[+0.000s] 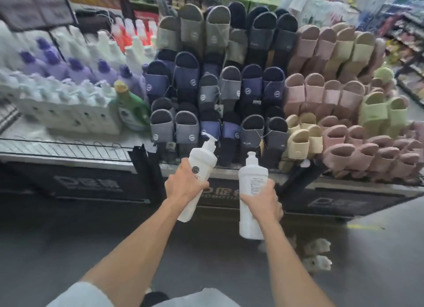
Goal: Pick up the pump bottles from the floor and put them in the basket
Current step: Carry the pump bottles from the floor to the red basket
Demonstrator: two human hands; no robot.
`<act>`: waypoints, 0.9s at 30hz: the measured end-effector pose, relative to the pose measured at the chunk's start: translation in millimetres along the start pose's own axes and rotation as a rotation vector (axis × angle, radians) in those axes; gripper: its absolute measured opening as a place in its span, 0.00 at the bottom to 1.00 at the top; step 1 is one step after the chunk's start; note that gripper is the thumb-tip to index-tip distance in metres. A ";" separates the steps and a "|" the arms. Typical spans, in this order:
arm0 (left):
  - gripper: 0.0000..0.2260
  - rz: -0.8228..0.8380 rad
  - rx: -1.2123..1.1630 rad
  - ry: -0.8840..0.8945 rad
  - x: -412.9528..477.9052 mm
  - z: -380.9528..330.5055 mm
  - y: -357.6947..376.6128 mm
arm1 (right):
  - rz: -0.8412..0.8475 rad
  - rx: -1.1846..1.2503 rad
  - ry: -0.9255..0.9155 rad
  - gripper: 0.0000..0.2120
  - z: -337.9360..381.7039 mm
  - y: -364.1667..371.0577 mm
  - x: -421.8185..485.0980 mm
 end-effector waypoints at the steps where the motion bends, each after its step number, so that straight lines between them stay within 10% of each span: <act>1: 0.30 -0.008 -0.010 -0.026 0.6 11.3 -7.7 | 0.014 -0.007 -0.021 0.38 12.2 8.1 -3.7; 27: 0.31 -0.283 -0.173 -0.540 -4.0 361.3 -217.4 | 0.329 -0.156 -0.599 0.35 343.8 246.9 -151.1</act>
Point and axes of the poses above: each hand's wrist, its own x-axis towards the middle knuckle, its own y-axis out of the palm, z = x × y, the point moved 4 cm from there along x, towards the middle knuckle, and after that the axes turned 2 degrees about z, right-handed, at the moved point
